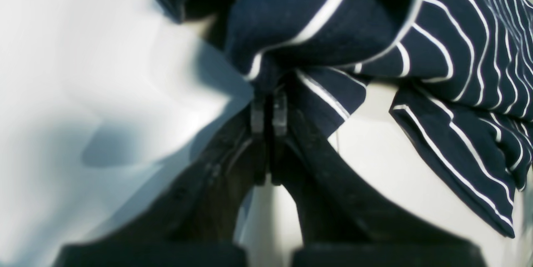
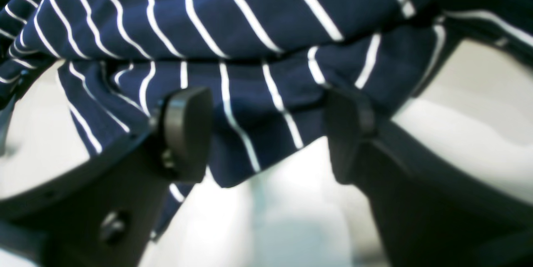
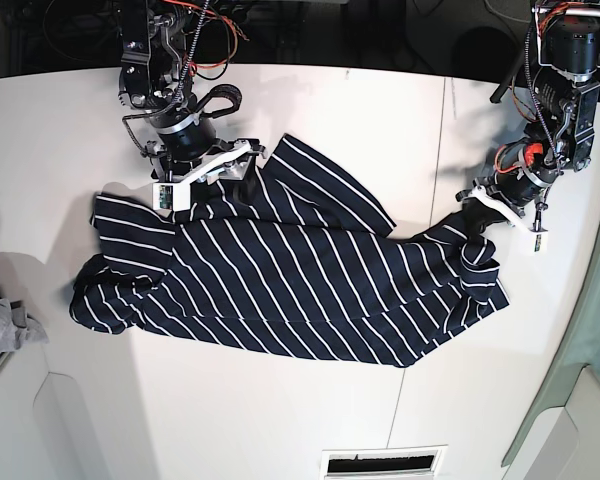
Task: Layout the t-shirt on the table in an organized manner, then fold the t-shirt properly
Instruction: 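Regrasp the shirt edges with both grippers near the stretched ends, then lift the shirt with both grippers and swing it to flatten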
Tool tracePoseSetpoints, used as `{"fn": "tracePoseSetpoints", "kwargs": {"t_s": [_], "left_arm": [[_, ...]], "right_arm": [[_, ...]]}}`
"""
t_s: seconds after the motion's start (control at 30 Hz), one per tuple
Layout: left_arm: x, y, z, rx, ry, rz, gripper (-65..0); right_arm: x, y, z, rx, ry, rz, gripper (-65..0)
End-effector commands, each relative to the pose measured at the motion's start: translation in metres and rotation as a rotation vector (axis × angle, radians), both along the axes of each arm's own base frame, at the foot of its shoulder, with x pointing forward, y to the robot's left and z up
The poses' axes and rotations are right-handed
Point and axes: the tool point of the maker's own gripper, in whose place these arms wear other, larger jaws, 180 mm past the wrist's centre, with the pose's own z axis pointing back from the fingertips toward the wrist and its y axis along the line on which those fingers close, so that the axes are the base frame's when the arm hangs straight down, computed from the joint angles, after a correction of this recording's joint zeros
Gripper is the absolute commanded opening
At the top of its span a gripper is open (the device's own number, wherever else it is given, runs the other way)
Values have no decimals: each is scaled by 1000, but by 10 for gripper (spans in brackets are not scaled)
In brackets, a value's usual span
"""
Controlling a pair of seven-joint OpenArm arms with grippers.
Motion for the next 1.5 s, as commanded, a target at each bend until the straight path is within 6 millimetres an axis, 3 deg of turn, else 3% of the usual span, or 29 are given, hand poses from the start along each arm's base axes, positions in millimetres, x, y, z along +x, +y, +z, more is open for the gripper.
{"fn": "tracePoseSetpoints", "kwargs": {"t_s": [0.0, 0.1, 0.2, 0.33, 0.5, 0.6, 0.8, 0.87, 0.97, 1.07, 1.27, 1.37, 1.47], "left_arm": [[11, 5, 15, -1, -54, -5, -650], [13, 5, 18, -22, -63, 8, -650], [16, 0, 29, -91, -104, -1, -650], [18, 0, 48, -187, -139, -17, -650], [23, 4, 88, -282, -154, -60, -650], [25, 13, 139, -329, -230, -103, -650], [23, 42, 288, -167, -572, -196, -650], [17, 37, 329, -83, -669, -247, -650], [9, 19, 364, 19, -757, -326, -650], [5, 7, 376, 71, -794, -355, -650], [7, 8, 379, 109, -809, -329, -650], [28, 35, 364, 205, -788, -202, -650], [68, 79, 316, 261, -652, -1, -650]], "right_arm": [[-4, -1, -5, -12, 28, 2, -303], [-1, -1, -2, -11, 14, -1, -514], [6, 6, 10, 14, -58, 30, -650], [13, 24, 34, 51, -151, 146, -650], [22, 34, 89, 66, -316, 254, -650], [26, 21, 129, 9, -424, 259, -650], [24, -13, 231, -137, -665, 245, -650], [22, -26, 250, -170, -675, 225, -650], [20, -45, 271, -173, -716, 170, -650], [20, -60, 277, -166, -730, 127, -650], [20, -74, 282, -160, -741, 86, -650], [27, -80, 279, -227, -733, 80, -650], [48, -91, 264, -276, -690, 59, -650]]}}
